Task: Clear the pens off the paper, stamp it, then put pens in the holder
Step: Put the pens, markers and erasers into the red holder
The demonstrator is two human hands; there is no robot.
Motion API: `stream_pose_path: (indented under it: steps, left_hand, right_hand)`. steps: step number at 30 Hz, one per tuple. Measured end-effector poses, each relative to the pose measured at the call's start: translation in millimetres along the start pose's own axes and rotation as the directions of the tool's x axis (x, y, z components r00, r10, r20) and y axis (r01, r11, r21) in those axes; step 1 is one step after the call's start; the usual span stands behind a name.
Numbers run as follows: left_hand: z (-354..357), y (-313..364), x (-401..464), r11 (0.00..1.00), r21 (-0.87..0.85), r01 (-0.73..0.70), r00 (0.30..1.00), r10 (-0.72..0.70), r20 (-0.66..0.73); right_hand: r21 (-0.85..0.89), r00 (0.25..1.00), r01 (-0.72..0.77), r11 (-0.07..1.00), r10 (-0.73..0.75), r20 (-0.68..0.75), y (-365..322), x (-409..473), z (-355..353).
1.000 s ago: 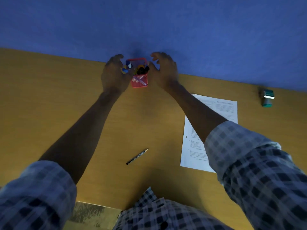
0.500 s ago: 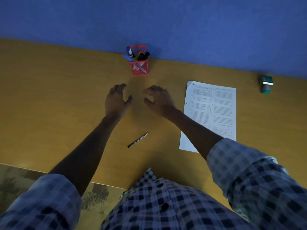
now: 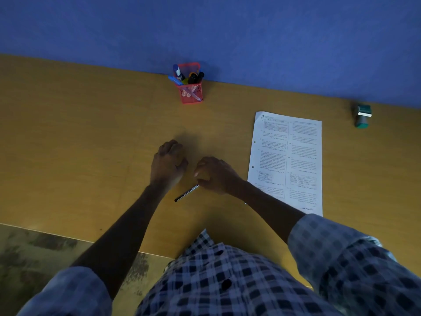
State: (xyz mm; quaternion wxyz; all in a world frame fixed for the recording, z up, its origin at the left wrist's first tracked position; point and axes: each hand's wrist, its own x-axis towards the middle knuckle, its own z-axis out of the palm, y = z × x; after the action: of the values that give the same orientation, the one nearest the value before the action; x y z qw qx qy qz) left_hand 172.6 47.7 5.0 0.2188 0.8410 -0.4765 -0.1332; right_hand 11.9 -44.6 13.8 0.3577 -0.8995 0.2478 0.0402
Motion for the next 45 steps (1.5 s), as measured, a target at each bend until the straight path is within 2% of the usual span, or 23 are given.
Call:
stream_pose_path:
  steps: [7, 11, 12, 14, 17, 25, 31, 38, 41, 45]
  left_hand:
    - [2.0, -7.3, -6.1, 0.999, 0.049, -0.009, 0.999, 0.006, 0.051]
    - [-0.8, -7.8, -4.2, 0.999, 0.036, 0.000, 0.999, -0.001, 0.046]
    - [-1.9, -7.9, -3.0, 1.000, 0.030, 0.006, 0.999, -0.008, 0.043]
    - [-4.6, -7.7, 0.4, 1.000, 0.018, 0.023, 0.999, -0.024, 0.032]
    - [-9.9, -5.6, 7.0, 1.000, 0.001, 0.025, 1.000, -0.025, 0.012]
    - [-18.4, 3.5, 27.9, 1.000, -0.013, 0.003, 1.000, -0.003, -0.019]
    - [-22.8, 5.4, 42.9, 0.999, -0.014, -0.028, 0.999, 0.028, -0.046]
    - [-25.5, 5.6, 58.4, 0.998, 0.022, -0.053, 0.998, 0.054, -0.037]
    - [-24.6, 5.9, 63.0, 0.998, 0.015, -0.058, 0.997, 0.059, -0.043]
    - [-20.4, 4.1, 67.7, 0.999, 0.012, -0.046, 0.998, 0.046, -0.036]
  right_hand:
    - [-0.078, 0.995, 0.100, 0.992, -0.101, -0.011, 0.3, -9.6, 8.6]
    - [-0.073, 0.994, 0.105, 0.992, -0.106, -0.013, 3.4, -4.6, 9.7]
    - [-0.038, 0.996, 0.087, 0.996, -0.087, -0.010, 3.7, -2.4, 8.4]
    - [0.144, 1.000, 0.012, 0.989, -0.011, -0.013, 3.8, 3.1, 3.3]
    - [0.425, 0.989, -0.074, 0.902, 0.121, -0.083, 4.7, 14.3, -10.5]
    - [0.571, 0.909, -0.015, 0.821, 0.248, -0.334, 5.8, 44.9, -58.4]
    - [0.484, 0.841, 0.103, 0.869, 0.184, -0.509, 2.1, 71.5, -98.6]
    - [0.376, 0.684, 0.155, 0.914, 0.175, -0.708, -11.9, 105.7, -143.1]
    - [0.342, 0.674, 0.155, 0.927, 0.154, -0.723, -17.5, 119.6, -156.9]
    - [0.202, 0.699, 0.058, 0.978, 0.105, -0.707, -23.1, 138.5, -166.2]
